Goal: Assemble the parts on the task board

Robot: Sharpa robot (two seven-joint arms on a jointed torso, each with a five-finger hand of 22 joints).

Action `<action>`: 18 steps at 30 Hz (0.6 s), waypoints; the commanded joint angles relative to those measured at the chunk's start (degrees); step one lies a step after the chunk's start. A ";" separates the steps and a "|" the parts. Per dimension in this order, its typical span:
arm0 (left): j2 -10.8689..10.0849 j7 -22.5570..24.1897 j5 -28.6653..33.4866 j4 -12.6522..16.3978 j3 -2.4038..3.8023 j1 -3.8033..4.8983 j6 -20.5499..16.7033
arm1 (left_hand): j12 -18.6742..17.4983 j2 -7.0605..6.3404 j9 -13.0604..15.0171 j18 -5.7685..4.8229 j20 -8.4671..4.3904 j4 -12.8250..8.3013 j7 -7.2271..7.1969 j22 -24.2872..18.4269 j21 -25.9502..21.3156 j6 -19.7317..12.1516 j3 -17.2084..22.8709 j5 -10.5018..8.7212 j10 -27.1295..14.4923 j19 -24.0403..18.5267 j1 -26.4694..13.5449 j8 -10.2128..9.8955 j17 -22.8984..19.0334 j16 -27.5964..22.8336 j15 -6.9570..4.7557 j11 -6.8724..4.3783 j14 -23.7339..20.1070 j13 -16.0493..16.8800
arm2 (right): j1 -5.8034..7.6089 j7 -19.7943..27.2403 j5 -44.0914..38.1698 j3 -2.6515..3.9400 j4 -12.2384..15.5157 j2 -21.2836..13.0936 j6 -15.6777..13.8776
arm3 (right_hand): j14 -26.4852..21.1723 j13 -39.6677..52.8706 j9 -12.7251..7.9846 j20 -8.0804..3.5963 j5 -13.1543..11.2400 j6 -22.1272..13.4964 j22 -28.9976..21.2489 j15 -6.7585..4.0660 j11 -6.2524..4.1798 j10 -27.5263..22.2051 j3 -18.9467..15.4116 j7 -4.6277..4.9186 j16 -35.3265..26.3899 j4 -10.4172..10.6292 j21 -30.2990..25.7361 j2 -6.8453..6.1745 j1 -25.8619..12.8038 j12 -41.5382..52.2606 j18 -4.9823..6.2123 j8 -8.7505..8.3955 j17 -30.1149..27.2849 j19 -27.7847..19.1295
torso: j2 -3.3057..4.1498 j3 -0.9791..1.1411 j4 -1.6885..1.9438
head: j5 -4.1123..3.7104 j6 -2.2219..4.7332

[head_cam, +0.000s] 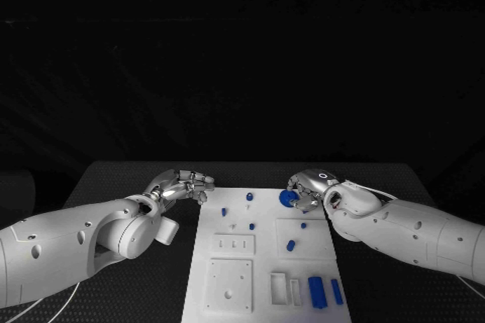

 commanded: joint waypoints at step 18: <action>0.17 0.49 -0.20 -0.30 0.06 0.07 0.27 | -0.37 0.09 0.07 0.94 -0.04 -0.07 0.08 0.69 0.36 -0.15 0.34 -0.14 -0.39 -0.31 -0.56 -0.35 0.12 -0.34 0.11 0.24 -0.13 0.10 | 1.20 -6.59 -12.33 0.24 8.55 -1.20 -4.54 | 0.26 -0.23 1.38 -0.05 -0.66 6.92 0.89 -0.49 -0.55 0.70 0.84 -0.71 -0.20 1.79 0.62 -2.37 -0.46 0.39 2.61 0.39 0.52 0.40 | -0.04 -0.05 -0.06 | 0.14 0.76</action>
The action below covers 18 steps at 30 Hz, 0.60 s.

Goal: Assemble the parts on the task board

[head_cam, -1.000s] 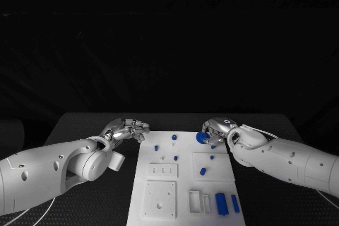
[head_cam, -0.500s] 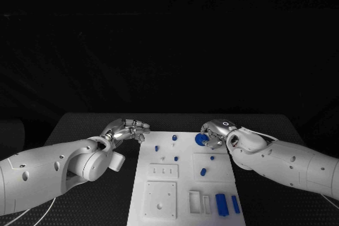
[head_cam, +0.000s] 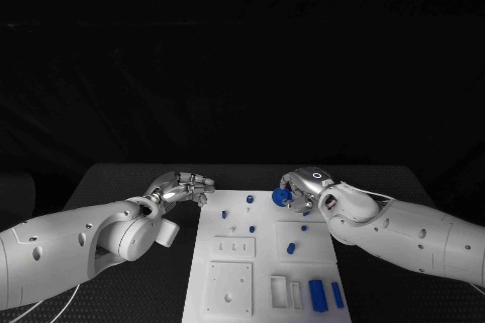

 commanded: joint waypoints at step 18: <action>0.25 0.53 -0.19 0.09 0.06 0.07 0.28 | -0.45 0.11 0.08 0.93 -0.05 -0.08 0.07 0.70 0.39 -0.19 0.35 -0.13 -0.20 -0.31 -0.57 -0.37 0.11 -0.36 0.11 0.13 -0.11 0.05 | -0.30 -4.07 -12.32 -0.43 2.09 6.49 -2.41 | 0.09 -0.22 0.28 -0.19 -0.58 6.75 0.85 -0.32 -0.19 0.51 0.97 -0.44 -0.24 1.24 0.60 -1.68 0.33 0.14 2.60 -0.36 0.30 0.41 | 0.15 -0.12 0.28 | 0.82 0.41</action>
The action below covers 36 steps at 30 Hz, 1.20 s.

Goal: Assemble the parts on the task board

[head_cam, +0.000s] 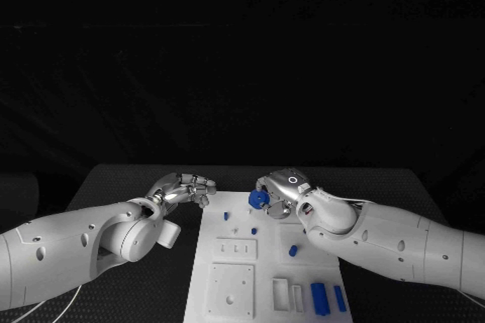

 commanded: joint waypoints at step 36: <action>0.34 0.39 -0.18 0.24 0.10 0.25 0.47 | -0.30 0.09 0.12 0.91 -0.13 -0.10 0.05 0.68 0.43 -0.23 0.35 -0.13 -0.29 -0.26 -0.63 -0.40 0.16 -0.44 0.11 0.15 -0.08 0.10 | -1.89 -0.12 -2.86 -2.02 -4.91 5.54 1.92 | -0.01 -0.15 0.04 -0.22 -0.35 6.50 0.79 -0.38 -0.04 0.23 0.21 -0.29 -0.32 0.62 0.35 -1.07 0.00 0.07 2.59 -0.46 0.12 0.28 | 0.02 0.15 -0.07 | 0.94 -0.63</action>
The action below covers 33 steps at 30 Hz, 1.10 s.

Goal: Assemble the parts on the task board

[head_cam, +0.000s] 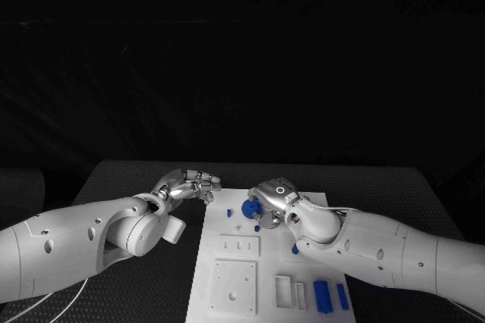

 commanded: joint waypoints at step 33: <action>0.15 0.34 -0.17 0.10 0.07 0.26 0.45 | -0.37 0.05 0.09 0.62 -0.23 -0.07 0.13 0.63 0.24 -0.31 0.34 -0.15 -0.34 -0.36 -0.73 -0.45 0.16 -0.30 0.12 0.22 -0.05 0.11 | -0.06 1.77 3.27 -0.39 -1.67 1.25 2.74 | -0.02 -0.68 -1.65 -0.07 -0.38 -0.01 0.61 1.45 1.77 -0.68 -1.10 2.30 -1.26 -0.67 0.07 -1.14 -0.13 -0.56 2.57 -3.62 0.13 -0.54 | -0.04 -0.02 -0.05 | 0.05 -0.22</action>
